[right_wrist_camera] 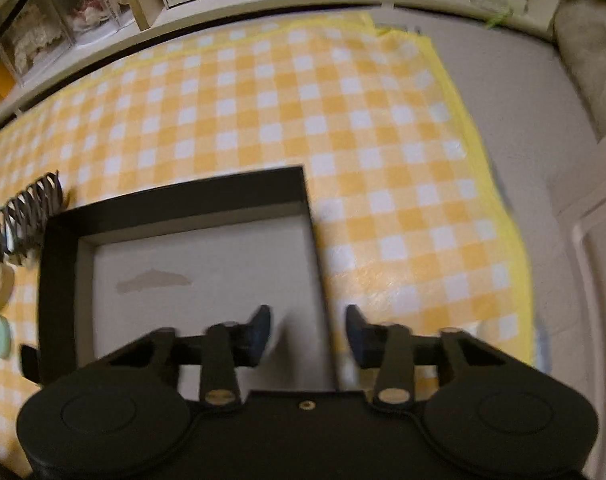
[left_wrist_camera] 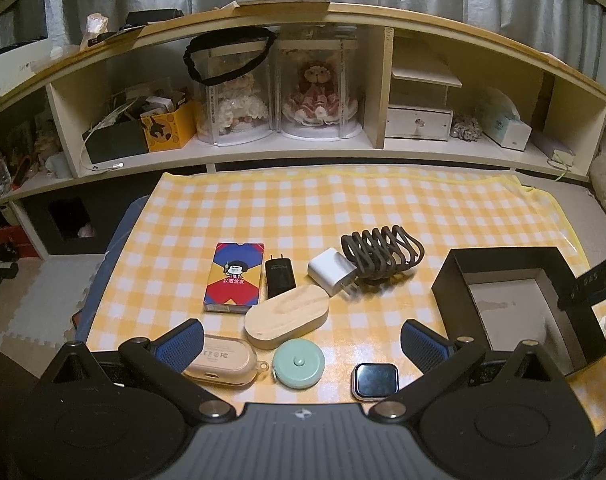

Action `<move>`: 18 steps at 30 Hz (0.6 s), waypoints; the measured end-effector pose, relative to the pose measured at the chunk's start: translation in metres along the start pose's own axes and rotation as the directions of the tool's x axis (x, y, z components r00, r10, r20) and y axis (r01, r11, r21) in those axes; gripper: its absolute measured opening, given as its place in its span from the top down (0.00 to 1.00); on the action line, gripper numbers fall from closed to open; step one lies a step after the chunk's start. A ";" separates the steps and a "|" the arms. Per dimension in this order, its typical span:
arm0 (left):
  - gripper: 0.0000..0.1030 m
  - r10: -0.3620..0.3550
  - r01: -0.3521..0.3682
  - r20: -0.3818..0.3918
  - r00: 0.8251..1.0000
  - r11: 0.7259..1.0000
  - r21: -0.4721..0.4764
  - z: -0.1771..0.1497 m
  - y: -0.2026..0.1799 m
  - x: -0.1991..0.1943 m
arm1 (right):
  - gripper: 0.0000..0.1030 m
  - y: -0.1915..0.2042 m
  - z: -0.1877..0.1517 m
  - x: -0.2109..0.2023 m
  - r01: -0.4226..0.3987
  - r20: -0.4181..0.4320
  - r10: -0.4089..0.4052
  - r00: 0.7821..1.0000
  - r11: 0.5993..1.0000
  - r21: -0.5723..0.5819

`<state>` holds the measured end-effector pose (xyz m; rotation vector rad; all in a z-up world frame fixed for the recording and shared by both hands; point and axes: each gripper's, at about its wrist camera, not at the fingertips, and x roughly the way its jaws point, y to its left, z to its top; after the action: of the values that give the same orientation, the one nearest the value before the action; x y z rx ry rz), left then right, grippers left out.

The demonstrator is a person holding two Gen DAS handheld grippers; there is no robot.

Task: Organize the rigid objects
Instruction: 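Move the left tool down over the wooden oval block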

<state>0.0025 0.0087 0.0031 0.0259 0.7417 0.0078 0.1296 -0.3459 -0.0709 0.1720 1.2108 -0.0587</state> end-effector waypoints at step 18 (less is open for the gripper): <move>0.00 0.001 0.009 0.170 0.985 0.998 -0.059 0.040 0.029 0.003 | 0.93 -0.002 -0.008 -0.005 0.062 0.083 -0.063 0.995 0.998 0.017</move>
<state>0.0318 0.0364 0.0319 -0.0311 0.5700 0.0234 0.1205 -0.3470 -0.0692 0.1429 1.1328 -0.1284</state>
